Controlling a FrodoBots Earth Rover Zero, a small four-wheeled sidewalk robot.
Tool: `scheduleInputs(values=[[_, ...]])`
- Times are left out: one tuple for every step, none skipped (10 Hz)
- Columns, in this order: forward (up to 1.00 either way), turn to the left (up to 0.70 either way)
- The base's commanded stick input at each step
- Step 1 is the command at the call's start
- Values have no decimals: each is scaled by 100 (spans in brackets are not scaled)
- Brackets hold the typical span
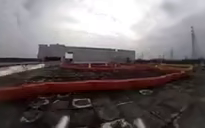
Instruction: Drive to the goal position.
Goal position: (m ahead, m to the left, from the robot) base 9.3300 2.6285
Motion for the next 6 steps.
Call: scheduleInputs(values=[[0, -70], [0, -70], [0, -70], [0, -70], [0, -70], [0, -70]])
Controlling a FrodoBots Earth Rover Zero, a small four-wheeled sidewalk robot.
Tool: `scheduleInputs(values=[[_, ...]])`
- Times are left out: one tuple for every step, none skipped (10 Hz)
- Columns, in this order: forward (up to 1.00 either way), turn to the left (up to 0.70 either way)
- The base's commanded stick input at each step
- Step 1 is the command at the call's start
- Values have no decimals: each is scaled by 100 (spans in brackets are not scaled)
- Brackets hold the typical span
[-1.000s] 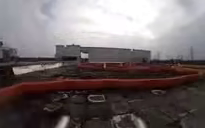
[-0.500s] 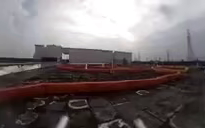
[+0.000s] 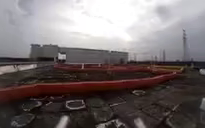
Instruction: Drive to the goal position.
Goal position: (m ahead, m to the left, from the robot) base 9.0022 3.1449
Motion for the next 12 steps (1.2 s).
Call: scheduleInputs(values=[[0, -70], [0, -70], [0, -70], [0, -70], [0, -70], [0, -70], [0, -70], [0, -70], [0, -70], [0, -70], [0, -70], [0, -70]])
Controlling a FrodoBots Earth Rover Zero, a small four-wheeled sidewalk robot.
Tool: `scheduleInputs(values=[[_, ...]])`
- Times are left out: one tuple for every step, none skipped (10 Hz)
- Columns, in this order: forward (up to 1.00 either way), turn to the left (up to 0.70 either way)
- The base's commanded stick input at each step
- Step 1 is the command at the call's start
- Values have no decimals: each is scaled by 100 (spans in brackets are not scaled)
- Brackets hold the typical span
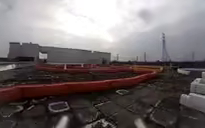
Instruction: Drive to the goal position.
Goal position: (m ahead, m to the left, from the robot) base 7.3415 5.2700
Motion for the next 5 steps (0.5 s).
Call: scheduleInputs(values=[[0, -70], [0, -70], [0, -70], [0, -70], [0, -70]])
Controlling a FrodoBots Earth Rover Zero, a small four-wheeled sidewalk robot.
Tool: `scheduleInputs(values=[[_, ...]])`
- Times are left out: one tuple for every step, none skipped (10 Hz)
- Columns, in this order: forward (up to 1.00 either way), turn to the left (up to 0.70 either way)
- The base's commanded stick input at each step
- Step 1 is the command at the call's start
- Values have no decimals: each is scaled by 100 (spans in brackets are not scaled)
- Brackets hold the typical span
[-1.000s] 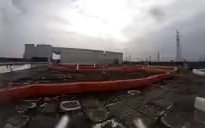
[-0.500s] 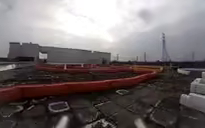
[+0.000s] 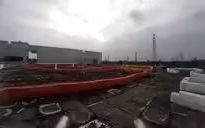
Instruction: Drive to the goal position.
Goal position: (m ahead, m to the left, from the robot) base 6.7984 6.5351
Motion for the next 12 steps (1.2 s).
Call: scheduleInputs(values=[[0, -70], [0, -70], [0, -70], [0, -70], [0, -70], [0, -70], [0, -70], [0, -70], [0, -70], [0, -70], [0, -70], [0, -70]])
